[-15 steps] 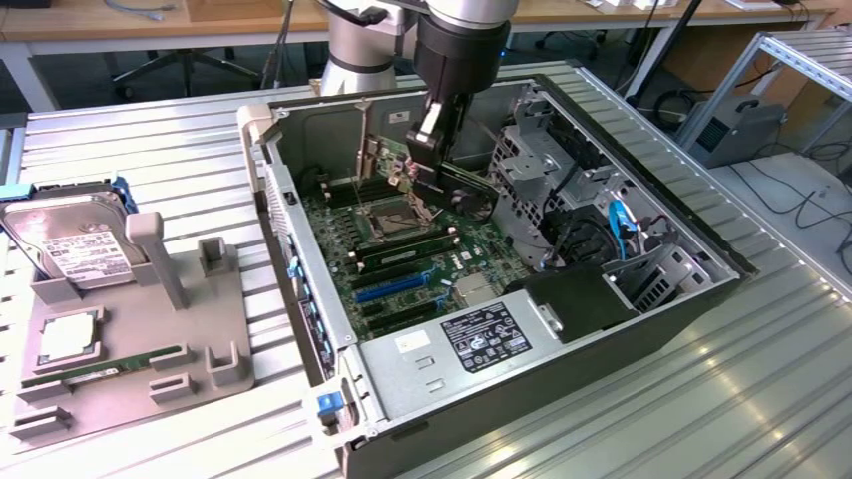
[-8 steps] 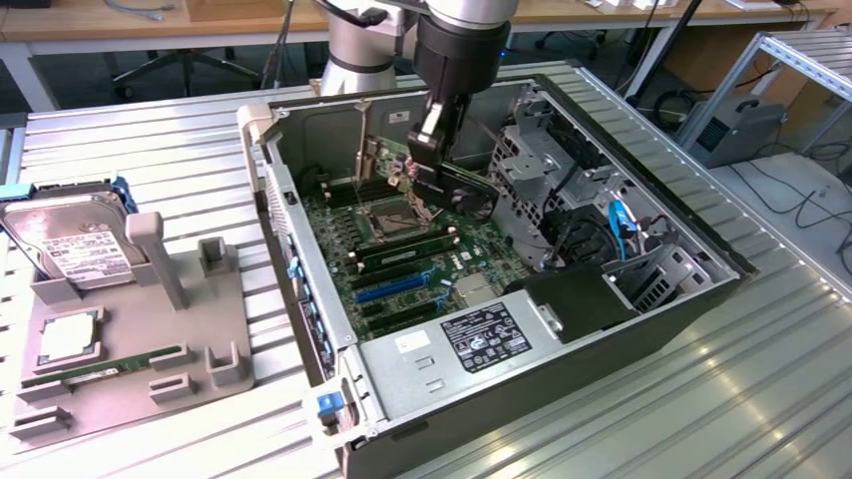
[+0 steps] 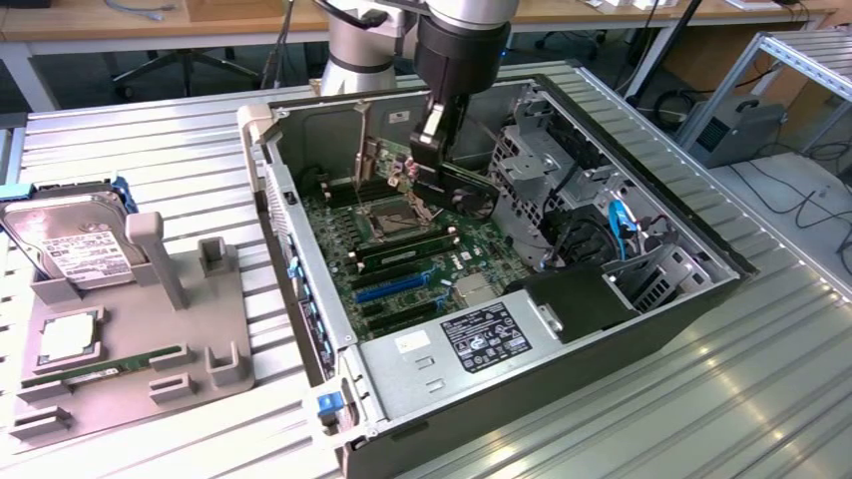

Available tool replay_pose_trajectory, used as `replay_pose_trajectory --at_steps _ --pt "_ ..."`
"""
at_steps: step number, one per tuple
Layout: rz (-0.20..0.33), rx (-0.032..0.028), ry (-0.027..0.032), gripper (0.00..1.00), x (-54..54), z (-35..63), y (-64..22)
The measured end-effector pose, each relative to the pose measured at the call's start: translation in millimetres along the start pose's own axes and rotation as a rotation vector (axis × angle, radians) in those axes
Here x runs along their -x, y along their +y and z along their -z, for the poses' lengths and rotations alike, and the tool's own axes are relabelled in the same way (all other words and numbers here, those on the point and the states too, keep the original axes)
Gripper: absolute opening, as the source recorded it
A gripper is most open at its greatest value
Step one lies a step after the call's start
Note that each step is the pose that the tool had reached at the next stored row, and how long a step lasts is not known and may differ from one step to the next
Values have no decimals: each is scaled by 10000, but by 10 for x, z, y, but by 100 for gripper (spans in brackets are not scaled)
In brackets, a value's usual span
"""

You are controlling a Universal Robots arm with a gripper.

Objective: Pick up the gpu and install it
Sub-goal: 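Insert the gpu into the slot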

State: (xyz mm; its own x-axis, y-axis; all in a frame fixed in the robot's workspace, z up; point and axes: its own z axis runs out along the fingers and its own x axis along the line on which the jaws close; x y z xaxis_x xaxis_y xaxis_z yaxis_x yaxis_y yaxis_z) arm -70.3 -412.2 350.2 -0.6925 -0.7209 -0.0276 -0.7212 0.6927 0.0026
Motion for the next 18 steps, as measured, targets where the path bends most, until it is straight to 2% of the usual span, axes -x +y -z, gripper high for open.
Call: replay_pose_trajectory --at_steps 18 --pt "459 13 1 27 1 -6 -1"
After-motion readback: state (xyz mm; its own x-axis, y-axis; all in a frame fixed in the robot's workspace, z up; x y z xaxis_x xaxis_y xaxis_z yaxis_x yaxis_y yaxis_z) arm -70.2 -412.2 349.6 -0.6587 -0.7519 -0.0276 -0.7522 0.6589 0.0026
